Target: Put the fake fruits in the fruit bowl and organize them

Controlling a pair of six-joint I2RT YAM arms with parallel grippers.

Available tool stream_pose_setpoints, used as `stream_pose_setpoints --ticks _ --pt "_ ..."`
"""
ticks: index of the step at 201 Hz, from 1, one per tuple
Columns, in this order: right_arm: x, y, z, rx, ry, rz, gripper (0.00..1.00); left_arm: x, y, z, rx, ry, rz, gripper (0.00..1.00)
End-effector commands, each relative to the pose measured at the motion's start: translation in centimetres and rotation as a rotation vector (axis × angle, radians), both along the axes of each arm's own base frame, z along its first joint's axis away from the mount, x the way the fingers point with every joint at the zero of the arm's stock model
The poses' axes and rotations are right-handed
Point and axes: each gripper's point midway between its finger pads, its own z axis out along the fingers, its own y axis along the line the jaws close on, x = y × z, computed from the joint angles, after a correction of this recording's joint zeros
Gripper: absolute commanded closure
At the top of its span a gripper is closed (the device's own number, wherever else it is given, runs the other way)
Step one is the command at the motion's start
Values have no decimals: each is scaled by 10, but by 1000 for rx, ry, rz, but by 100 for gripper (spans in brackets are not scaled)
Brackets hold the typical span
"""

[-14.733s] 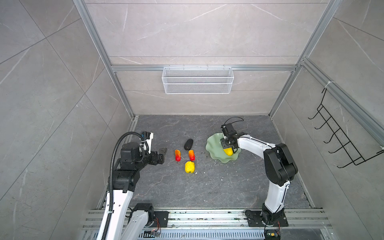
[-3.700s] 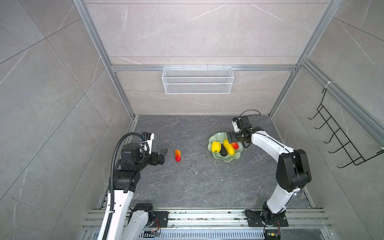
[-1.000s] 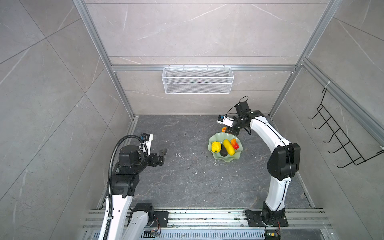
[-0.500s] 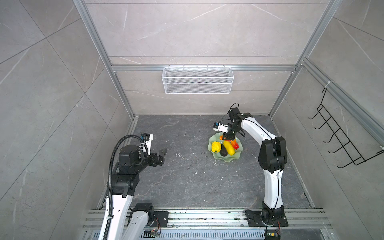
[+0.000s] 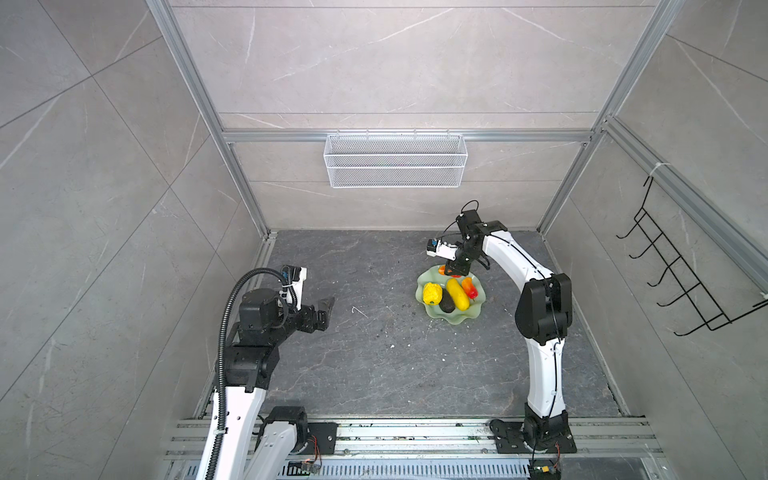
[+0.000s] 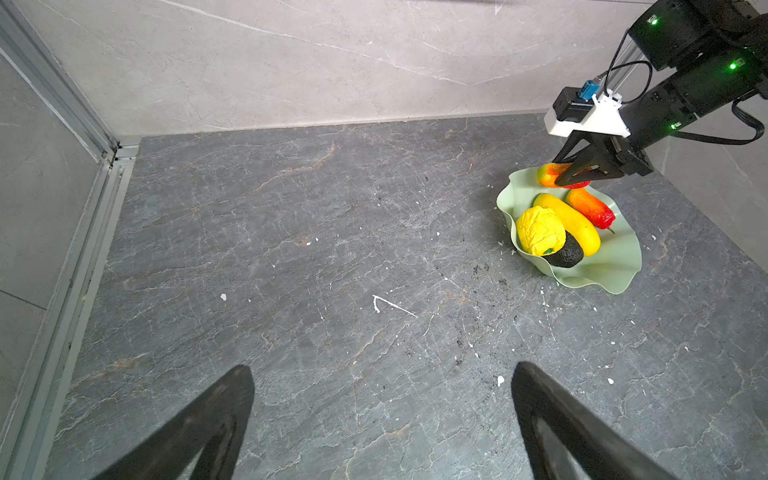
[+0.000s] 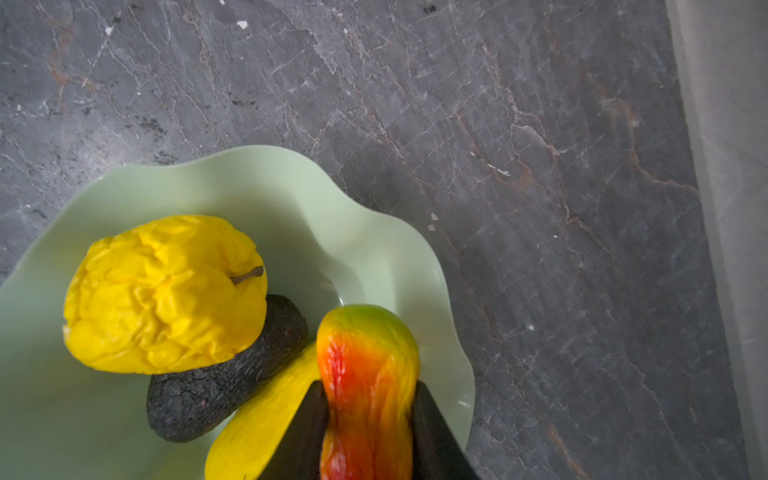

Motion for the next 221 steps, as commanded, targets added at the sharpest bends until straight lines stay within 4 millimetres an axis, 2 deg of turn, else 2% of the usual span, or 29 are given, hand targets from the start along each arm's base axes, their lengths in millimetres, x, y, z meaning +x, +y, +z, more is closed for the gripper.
stream_pose_setpoints --ticks 1,27,46,71,92,106,115,125,140,151,165,180,197,221 --pt "-4 4 16 27 -5 -8 1 2 -1 10 11 -44 -16 0" --pt "-6 3 21 31 -8 -16 1 2 -1 10 12 -45 -16 0" --pt "-7 4 33 42 -36 -23 1 2 -1 10 11 -44 -18 0" --pt "-13 3 67 100 -113 -74 1 3 -2 10 11 -43 -21 0" --pt "-30 1 107 274 -232 -177 1 3 -1 10 14 -46 -16 0" --pt "-37 -12 133 431 -336 -321 1 2 0 13 15 -58 -12 0" --pt "-34 -34 150 498 -427 -502 1 4 0 16 12 -71 -8 0" --pt "-37 -62 159 538 -491 -698 1 7 2 17 -3 -77 9 0" --pt "-49 -97 156 568 -504 -916 1 15 6 17 -53 -55 68 0" --pt "-61 -113 142 555 -483 -991 1 21 11 14 -87 -24 122 0" --pt "-74 -129 122 559 -503 -1054 1 28 29 8 -89 -24 244 0" --pt "-88 -148 103 621 -578 -1135 1 37 51 2 -72 -104 380 0" --pt "-103 -171 84 684 -650 -1232 1 49 67 -22 -82 -160 485 0" --pt "-115 -177 63 674 -700 -1234 1 63 84 -63 -33 -173 576 0"
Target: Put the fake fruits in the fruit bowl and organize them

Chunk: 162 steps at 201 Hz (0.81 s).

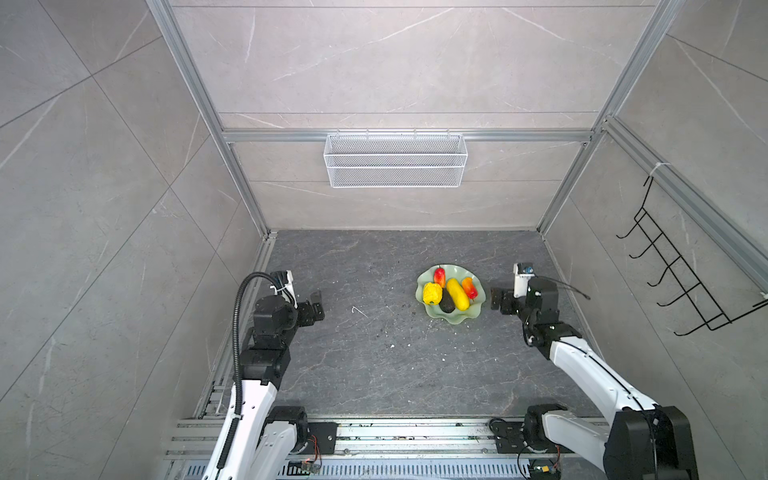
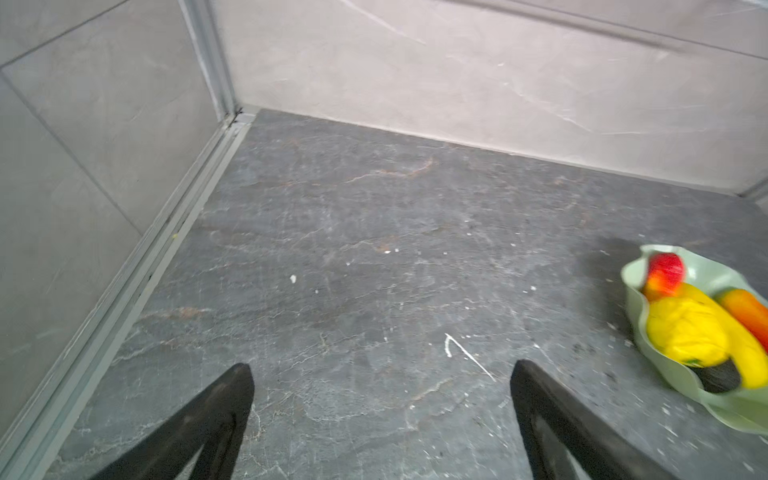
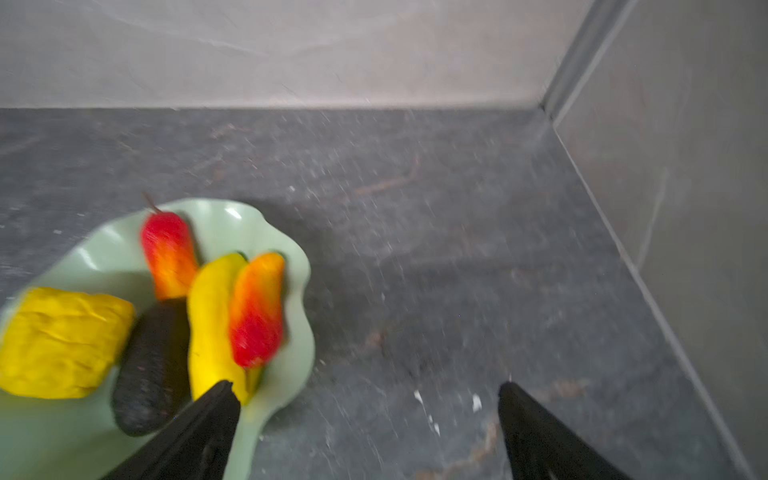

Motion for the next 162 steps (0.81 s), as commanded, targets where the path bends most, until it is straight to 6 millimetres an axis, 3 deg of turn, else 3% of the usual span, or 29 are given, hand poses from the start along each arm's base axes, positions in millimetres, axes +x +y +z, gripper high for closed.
stream_pose_setpoints --ticks 1,28,58,93,117,134,140,150,162 --pt "8 -14 34 42 -226 -103 1 23 29 2 28 -148 187 0" --pt "3 -20 10 26 -229 -135 1 37 41 -32 118 -185 234 0" --pt "-1 -22 -16 32 -248 -146 1 50 27 -64 181 -119 120 0" --pt "16 -4 -19 1 -253 -23 0 53 26 -90 216 -103 88 0" --pt "22 -1 -37 -5 -284 -6 0 68 26 -90 227 -123 70 0" --pt "33 3 -39 -8 -253 15 0 81 21 -108 249 -101 31 0" --pt "36 4 -50 -11 -168 21 1 86 27 -110 237 -111 52 0" --pt "39 1 -44 3 -225 5 1 88 41 -121 168 -84 82 0" --pt "37 -1 -49 -4 -180 -2 1 88 42 -123 161 -55 78 0"
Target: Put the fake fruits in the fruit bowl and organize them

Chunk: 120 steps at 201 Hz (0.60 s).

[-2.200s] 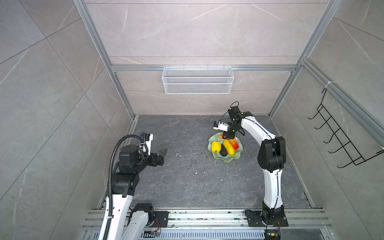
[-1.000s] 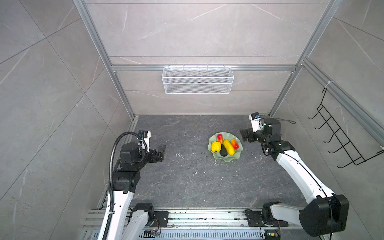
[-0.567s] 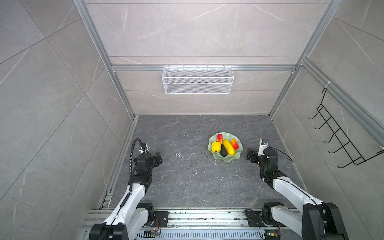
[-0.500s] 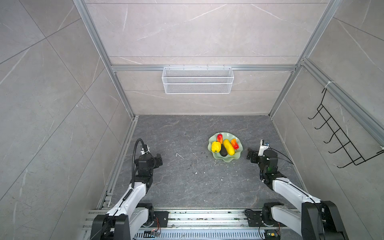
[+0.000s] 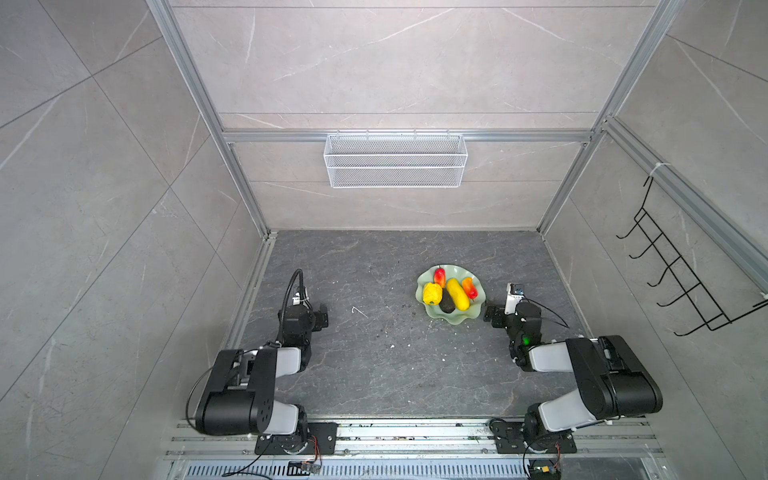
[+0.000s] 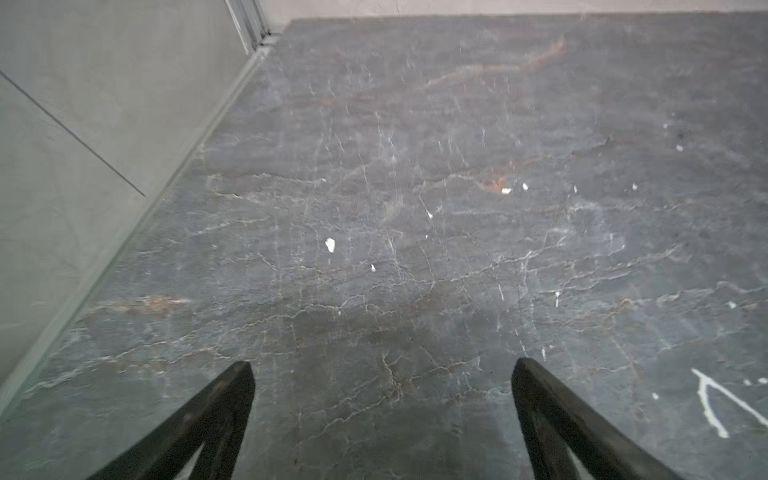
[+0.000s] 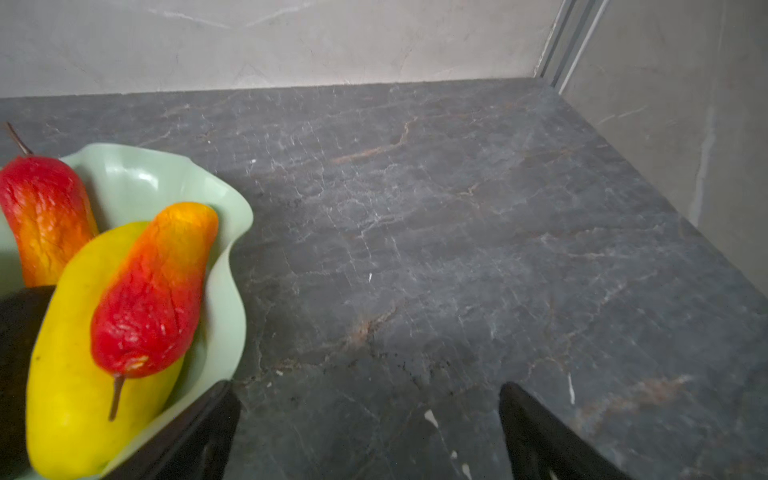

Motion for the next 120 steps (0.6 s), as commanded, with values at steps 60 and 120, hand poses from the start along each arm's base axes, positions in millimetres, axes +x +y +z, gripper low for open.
stream_pose_setpoints --ticks 60,120 --pt "13 2 21 -6 -59 15 1 23 8 30 -41 -121 1 0" --pt "14 2 21 -6 -59 15 1 23 9 30 -38 -121 2 0"
